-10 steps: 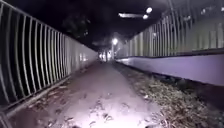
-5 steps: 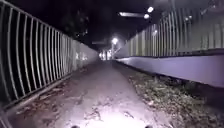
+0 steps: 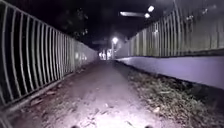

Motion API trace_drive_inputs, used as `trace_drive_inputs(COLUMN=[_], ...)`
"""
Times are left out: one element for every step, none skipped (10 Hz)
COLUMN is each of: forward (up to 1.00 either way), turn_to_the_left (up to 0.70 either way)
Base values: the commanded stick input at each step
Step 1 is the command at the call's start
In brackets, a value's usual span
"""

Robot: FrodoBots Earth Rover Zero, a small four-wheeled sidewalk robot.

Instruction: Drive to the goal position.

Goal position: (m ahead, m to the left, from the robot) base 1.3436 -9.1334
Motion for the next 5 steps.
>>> trace_drive_inputs(forward=[0.5, 0.5, 0.5, 0.5, 0.5], turn_to_the_left=[0.49, 0.5, 0.31, 0.0, 0.0])
